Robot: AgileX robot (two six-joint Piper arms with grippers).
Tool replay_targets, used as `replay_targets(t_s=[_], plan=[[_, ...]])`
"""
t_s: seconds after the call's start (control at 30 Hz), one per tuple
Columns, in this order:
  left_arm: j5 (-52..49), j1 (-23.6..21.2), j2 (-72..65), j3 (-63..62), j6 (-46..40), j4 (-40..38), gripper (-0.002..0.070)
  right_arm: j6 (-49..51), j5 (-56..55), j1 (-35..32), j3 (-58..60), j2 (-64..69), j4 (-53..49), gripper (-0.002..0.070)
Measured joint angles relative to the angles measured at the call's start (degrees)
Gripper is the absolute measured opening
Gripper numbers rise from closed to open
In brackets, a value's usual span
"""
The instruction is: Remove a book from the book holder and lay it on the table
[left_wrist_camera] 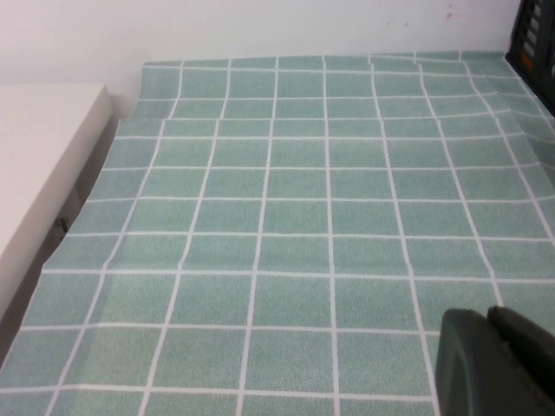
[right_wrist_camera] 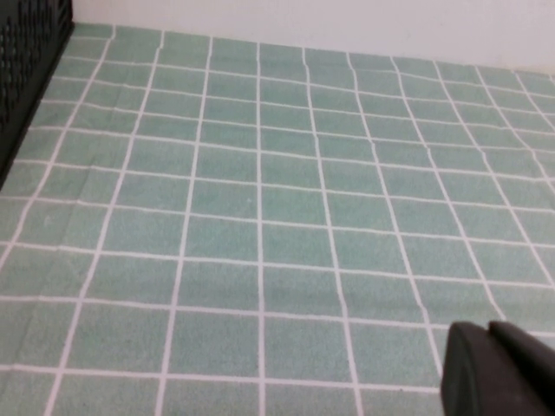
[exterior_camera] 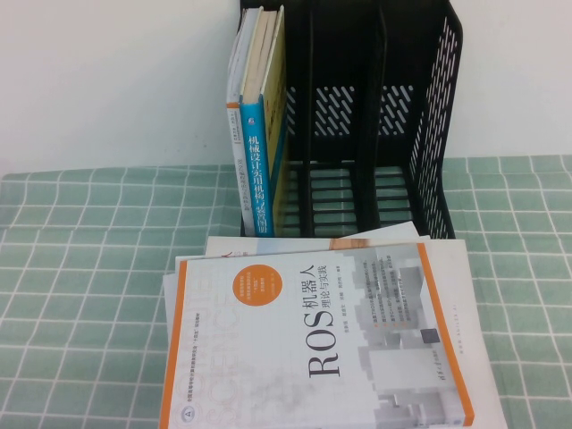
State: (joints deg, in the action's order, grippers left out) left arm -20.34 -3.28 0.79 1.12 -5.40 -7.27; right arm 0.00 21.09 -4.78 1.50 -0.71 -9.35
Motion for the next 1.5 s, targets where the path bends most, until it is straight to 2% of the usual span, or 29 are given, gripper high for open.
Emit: replay_targets(t_s=[0.73, 1.0, 1.5], plan=[[0.00, 0.00, 0.00, 0.00, 0.00, 0.00, -0.0002, 0.30, -0.25, 0.00, 0.00, 0.00, 0.56, -0.0002], [0.05, 2.74, 0.00, 0.00, 0.00, 0.00, -0.0002, 0.38, -0.25, 0.00, 0.00, 0.00, 0.67, -0.0002], [0.05, 2.77, 0.00, 0.00, 0.00, 0.00, -0.0002, 0.38, -0.25, 0.00, 0.00, 0.00, 1.16, -0.0002]])
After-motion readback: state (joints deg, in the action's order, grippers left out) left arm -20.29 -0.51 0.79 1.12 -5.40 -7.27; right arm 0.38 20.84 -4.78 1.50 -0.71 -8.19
